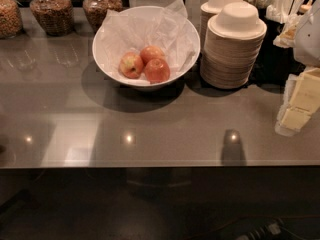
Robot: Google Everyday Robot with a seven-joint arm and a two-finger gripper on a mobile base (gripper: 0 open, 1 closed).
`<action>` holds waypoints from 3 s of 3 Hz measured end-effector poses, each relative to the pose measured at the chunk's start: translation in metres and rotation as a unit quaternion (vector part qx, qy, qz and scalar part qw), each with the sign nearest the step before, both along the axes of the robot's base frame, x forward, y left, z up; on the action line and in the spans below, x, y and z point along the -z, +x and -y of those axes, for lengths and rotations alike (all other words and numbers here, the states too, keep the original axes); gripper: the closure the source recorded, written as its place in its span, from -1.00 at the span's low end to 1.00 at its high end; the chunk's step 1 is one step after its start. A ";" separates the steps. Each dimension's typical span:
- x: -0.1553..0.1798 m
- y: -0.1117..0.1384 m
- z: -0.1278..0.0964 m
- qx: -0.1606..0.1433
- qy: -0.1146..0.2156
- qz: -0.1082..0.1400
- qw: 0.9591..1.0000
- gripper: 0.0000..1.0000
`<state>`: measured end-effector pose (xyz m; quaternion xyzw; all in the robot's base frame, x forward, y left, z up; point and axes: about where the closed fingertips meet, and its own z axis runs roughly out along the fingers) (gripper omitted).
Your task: Pick apple from white bowl
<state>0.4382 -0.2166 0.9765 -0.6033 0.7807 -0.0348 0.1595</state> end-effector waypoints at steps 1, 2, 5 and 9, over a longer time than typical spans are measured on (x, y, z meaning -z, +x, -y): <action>0.000 0.000 0.000 0.000 0.000 0.000 1.000 -1.00; -0.002 0.002 -0.002 -0.001 0.009 0.009 1.000 -1.00; 0.003 0.081 -0.084 -0.060 0.133 0.094 0.985 -1.00; -0.005 0.165 -0.163 -0.077 0.172 0.143 0.972 -1.00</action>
Offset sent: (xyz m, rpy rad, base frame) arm 0.0048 0.0028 -0.0020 0.0399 -0.0168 0.0044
